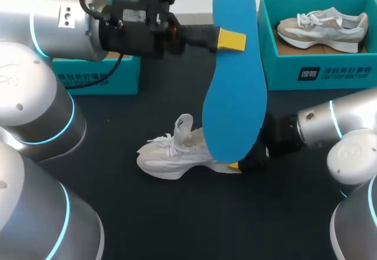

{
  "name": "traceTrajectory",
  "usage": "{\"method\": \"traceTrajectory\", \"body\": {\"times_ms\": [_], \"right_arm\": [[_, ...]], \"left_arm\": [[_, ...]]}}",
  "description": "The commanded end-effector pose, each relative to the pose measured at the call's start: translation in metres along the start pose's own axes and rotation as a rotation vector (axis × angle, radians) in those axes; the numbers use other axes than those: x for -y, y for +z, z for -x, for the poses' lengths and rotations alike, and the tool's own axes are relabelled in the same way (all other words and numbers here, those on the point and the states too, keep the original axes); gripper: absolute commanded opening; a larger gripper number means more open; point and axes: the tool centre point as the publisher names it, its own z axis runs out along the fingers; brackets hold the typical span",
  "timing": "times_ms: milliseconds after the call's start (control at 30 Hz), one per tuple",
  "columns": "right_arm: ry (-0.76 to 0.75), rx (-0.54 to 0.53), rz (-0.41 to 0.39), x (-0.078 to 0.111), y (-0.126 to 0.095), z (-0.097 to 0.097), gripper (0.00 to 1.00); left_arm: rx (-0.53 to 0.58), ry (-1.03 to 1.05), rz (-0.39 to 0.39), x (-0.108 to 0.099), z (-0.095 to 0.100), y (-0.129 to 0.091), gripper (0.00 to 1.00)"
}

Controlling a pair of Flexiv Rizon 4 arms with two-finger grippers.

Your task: Take the shoe out of the shoebox, open the shoe tongue, remove and reinsert the insole, then place the shoe into the shoebox

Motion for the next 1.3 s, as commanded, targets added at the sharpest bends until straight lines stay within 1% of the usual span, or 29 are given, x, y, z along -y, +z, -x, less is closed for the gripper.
{"method": "traceTrajectory", "body": {"times_ms": [33,167,267,333,400,467,567,733,800,933,967,1167,1233,1300], "right_arm": [[0.014,0.04,-0.02,0.003,-0.012,-0.004,1.0],[0.015,0.077,-0.038,0.004,-0.022,0.004,1.0],[0.005,0.083,-0.046,-0.001,-0.027,0.005,1.0],[0.003,0.088,-0.078,-0.004,-0.031,0.005,1.0],[0.034,0.091,-0.17,-0.005,-0.035,0.005,1.0],[0.023,0.104,-0.239,-0.008,-0.041,0.006,1.0],[0.032,0.101,-0.296,-0.011,-0.052,0.005,1.0],[0.025,0.151,-0.412,-0.017,-0.074,0.006,1.0],[0.012,0.175,-0.441,-0.022,-0.084,0.006,1.0],[-0.018,0.185,-0.484,-0.03,-0.097,0.006,1.0],[-0.026,0.188,-0.51,-0.031,-0.1,0.006,1.0],[-0.022,0.201,-0.56,-0.033,-0.117,0.013,1.0],[-0.02,0.202,-0.565,-0.033,-0.121,0.015,1.0],[-0.013,0.212,-0.596,-0.033,-0.126,0.017,1.0]], "left_arm": [[0.0,0.0,-0.003,-0.002,0.0,0.0,0.0],[0.0,0.0,-0.003,-0.002,0.0,0.0,0.0],[0.0,0.0,-0.003,-0.002,0.0,0.0,0.0],[0.0,0.0,-0.003,-0.002,0.0,0.0,0.0],[0.0,0.0,-0.003,-0.002,0.0,0.0,0.0],[0.0,0.0,-0.003,-0.002,0.0,0.0,0.0],[0.0,0.0,-0.003,-0.002,0.0,0.0,0.0],[0.0,0.0,-0.003,-0.002,0.0,0.0,0.0],[0.0,0.0,-0.003,-0.002,0.0,0.0,0.0],[0.0,0.0,-0.003,-0.002,0.0,0.0,0.0],[0.0,0.0,-0.003,-0.002,0.0,0.0,0.0],[0.0,0.0,-0.003,-0.002,0.0,0.0,0.0],[0.0,0.0,-0.003,-0.002,0.0,0.0,0.0],[0.0,0.0,-0.003,-0.002,0.0,0.0,0.0]]}}
